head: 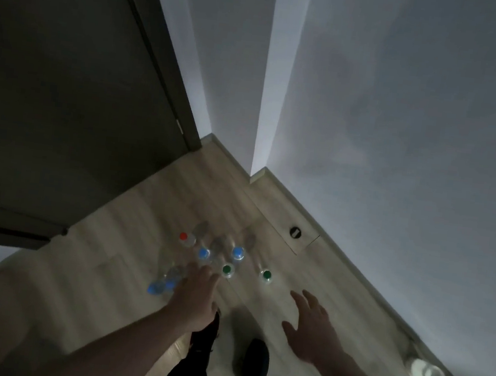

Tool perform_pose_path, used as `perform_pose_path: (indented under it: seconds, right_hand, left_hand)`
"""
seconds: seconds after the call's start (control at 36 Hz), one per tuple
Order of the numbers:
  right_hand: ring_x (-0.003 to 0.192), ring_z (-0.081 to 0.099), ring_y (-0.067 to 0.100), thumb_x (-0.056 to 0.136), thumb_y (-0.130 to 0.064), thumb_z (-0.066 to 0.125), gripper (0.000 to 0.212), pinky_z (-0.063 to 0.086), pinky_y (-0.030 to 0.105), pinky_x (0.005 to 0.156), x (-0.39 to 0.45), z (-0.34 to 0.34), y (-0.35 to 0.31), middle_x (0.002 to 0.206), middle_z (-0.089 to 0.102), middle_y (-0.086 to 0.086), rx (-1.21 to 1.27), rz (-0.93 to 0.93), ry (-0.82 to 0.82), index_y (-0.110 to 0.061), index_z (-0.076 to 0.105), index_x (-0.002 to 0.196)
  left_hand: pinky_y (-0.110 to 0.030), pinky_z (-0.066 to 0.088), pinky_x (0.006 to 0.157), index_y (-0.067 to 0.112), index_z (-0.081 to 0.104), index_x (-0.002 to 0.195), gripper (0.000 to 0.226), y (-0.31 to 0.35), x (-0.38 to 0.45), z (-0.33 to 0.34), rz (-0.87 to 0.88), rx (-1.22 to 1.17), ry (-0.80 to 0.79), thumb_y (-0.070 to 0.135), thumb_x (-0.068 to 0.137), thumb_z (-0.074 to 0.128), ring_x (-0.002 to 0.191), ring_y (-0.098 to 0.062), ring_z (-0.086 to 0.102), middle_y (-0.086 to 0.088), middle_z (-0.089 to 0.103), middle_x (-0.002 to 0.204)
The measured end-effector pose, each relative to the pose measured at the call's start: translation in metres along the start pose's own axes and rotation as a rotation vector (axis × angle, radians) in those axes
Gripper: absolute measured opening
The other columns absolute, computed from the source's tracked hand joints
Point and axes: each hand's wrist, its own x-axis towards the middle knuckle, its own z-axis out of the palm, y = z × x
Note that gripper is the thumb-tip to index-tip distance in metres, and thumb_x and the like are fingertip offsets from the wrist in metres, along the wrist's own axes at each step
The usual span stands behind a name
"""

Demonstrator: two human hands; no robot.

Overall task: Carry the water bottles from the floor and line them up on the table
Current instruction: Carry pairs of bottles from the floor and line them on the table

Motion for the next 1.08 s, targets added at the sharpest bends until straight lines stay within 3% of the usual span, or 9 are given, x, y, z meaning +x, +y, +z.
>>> perform_pose_path:
  seconds: [0.17, 0.33, 0.53, 0.67, 0.75, 0.83, 0.94, 1.08]
  right_hand:
    - [0.134, 0.046, 0.028, 0.095, -0.038, 0.058, 0.069, 0.041, 0.035, 0.108, 0.122, 0.067, 0.008, 0.160, 0.020, 0.004, 0.086, 0.083, -0.006, -0.024, 0.025, 0.154]
    - [0.131, 0.049, 0.029, 0.093, -0.037, 0.060, 0.070, 0.044, 0.037, 0.105, 0.228, 0.135, 0.021, 0.155, 0.028, 0.006, 0.155, 0.150, -0.020, -0.022, 0.027, 0.153]
    - [0.110, 0.061, 0.031, 0.093, -0.040, 0.060, 0.062, 0.051, 0.040, 0.093, 0.312, 0.187, 0.033, 0.135, 0.046, 0.009, 0.171, 0.210, -0.006, -0.028, 0.031, 0.147]
    - [0.095, 0.062, 0.030, 0.100, -0.028, 0.050, 0.035, 0.051, 0.039, 0.079, 0.352, 0.209, 0.040, 0.114, 0.057, 0.012, 0.148, 0.239, 0.018, -0.021, 0.035, 0.132]
    - [0.083, 0.061, 0.029, 0.101, -0.023, 0.047, 0.025, 0.044, 0.035, 0.066, 0.362, 0.217, 0.044, 0.101, 0.060, 0.013, 0.141, 0.225, 0.046, -0.016, 0.034, 0.122]
    - [0.079, 0.058, 0.027, 0.099, -0.016, 0.047, 0.023, 0.042, 0.035, 0.065, 0.351, 0.220, 0.050, 0.099, 0.060, 0.012, 0.137, 0.229, 0.050, -0.017, 0.036, 0.119]
    - [0.082, 0.060, 0.027, 0.097, -0.014, 0.049, 0.026, 0.041, 0.035, 0.068, 0.304, 0.210, 0.052, 0.100, 0.056, 0.009, 0.117, 0.212, 0.023, -0.021, 0.034, 0.118]
    - [0.082, 0.062, 0.032, 0.099, -0.022, 0.043, 0.018, 0.045, 0.037, 0.066, 0.213, 0.171, 0.033, 0.089, 0.047, 0.002, 0.100, 0.125, 0.039, -0.025, 0.034, 0.115]
  left_hand:
    - [-0.040, 0.043, 0.104, 0.021, 0.032, 0.146, 0.054, -0.028, 0.112, 0.072, -0.032, -0.006, -0.100, 0.034, 0.098, 0.052, 0.130, -0.028, 0.046, -0.006, 0.039, 0.144]
    - [-0.044, 0.042, 0.103, 0.028, 0.026, 0.150, 0.059, -0.050, 0.209, 0.145, -0.036, 0.064, -0.116, 0.039, 0.097, 0.051, 0.124, -0.029, 0.046, -0.005, 0.042, 0.141]
    - [-0.038, 0.040, 0.084, 0.031, 0.024, 0.147, 0.057, -0.064, 0.287, 0.215, -0.054, 0.081, -0.138, 0.045, 0.098, 0.050, 0.115, -0.032, 0.054, -0.011, 0.038, 0.140]
    - [-0.034, 0.040, 0.070, 0.029, 0.027, 0.140, 0.042, -0.062, 0.311, 0.250, -0.047, -0.002, -0.094, 0.037, 0.103, 0.046, 0.103, -0.030, 0.063, -0.011, 0.045, 0.130]
    - [-0.033, 0.042, 0.066, 0.027, 0.025, 0.143, 0.048, -0.059, 0.319, 0.261, -0.054, 0.002, -0.064, 0.033, 0.103, 0.050, 0.098, -0.028, 0.066, -0.011, 0.050, 0.126]
    - [-0.031, 0.045, 0.067, 0.026, 0.024, 0.145, 0.054, -0.062, 0.312, 0.262, -0.071, 0.032, -0.051, 0.029, 0.101, 0.054, 0.096, -0.025, 0.067, -0.009, 0.056, 0.120]
    - [-0.034, 0.049, 0.072, 0.023, 0.032, 0.139, 0.042, -0.060, 0.279, 0.240, -0.109, -0.006, 0.003, 0.035, 0.101, 0.048, 0.097, -0.024, 0.065, -0.007, 0.061, 0.114]
    - [-0.034, 0.048, 0.063, 0.027, 0.037, 0.117, 0.024, -0.042, 0.190, 0.180, -0.082, -0.109, 0.025, 0.039, 0.100, 0.050, 0.085, -0.022, 0.065, -0.002, 0.058, 0.103]
